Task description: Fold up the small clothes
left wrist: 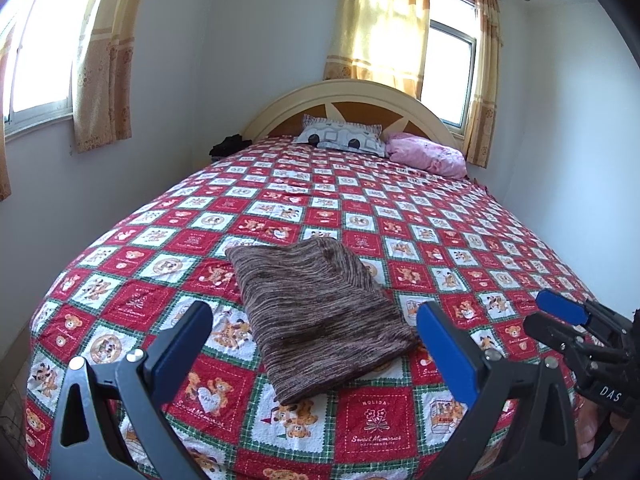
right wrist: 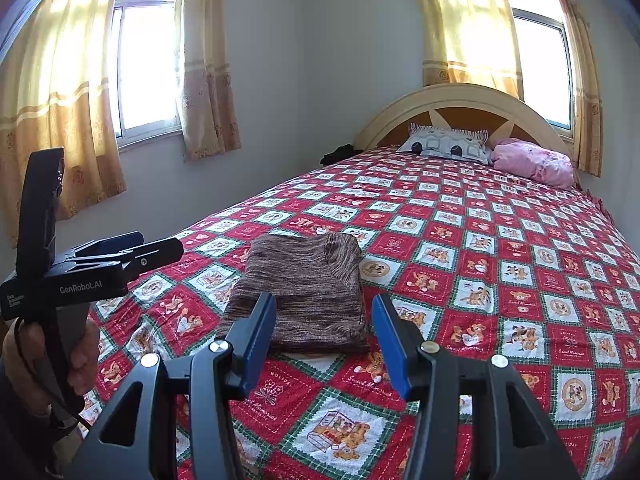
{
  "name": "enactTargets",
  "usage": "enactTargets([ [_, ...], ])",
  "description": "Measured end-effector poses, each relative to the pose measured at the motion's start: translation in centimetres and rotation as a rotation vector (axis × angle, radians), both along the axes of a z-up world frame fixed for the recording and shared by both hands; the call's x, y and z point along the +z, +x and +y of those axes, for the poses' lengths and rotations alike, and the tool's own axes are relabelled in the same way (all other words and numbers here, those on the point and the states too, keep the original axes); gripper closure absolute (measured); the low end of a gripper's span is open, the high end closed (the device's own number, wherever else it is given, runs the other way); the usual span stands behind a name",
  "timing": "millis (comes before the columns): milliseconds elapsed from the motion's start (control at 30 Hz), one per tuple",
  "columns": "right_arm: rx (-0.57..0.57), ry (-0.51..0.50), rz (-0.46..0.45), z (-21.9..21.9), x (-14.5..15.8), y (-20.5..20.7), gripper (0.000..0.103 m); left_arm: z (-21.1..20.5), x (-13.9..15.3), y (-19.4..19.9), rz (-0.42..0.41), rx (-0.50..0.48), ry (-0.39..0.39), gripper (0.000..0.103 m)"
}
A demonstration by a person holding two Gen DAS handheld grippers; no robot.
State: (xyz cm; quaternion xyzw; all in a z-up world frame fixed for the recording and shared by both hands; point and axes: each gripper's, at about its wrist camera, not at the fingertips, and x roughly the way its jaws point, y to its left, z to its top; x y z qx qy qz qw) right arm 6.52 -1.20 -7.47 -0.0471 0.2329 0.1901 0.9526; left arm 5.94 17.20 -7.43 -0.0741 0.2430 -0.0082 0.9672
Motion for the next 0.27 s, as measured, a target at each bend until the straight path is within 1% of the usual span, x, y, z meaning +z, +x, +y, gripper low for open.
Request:
enactTargets([
  [67,0.003,-0.002,0.002,0.14,-0.10,0.00,0.052,-0.32,0.02,-0.13,-0.008,-0.003,0.017,0.000],
  [133,0.003,-0.004,0.003,0.21,-0.17,0.00,0.052,-0.53,0.04,-0.19,-0.013,-0.031,0.014,0.000],
  [200,0.002,-0.002,0.003,0.25,-0.19,0.02,0.052,-0.90,0.13,-0.36,-0.024,-0.029,0.036,0.000],
  [267,0.000,-0.002,0.004,0.24,-0.21,0.00,0.052,-0.96,0.12,-0.30,-0.025,-0.038,0.037,0.000],
])
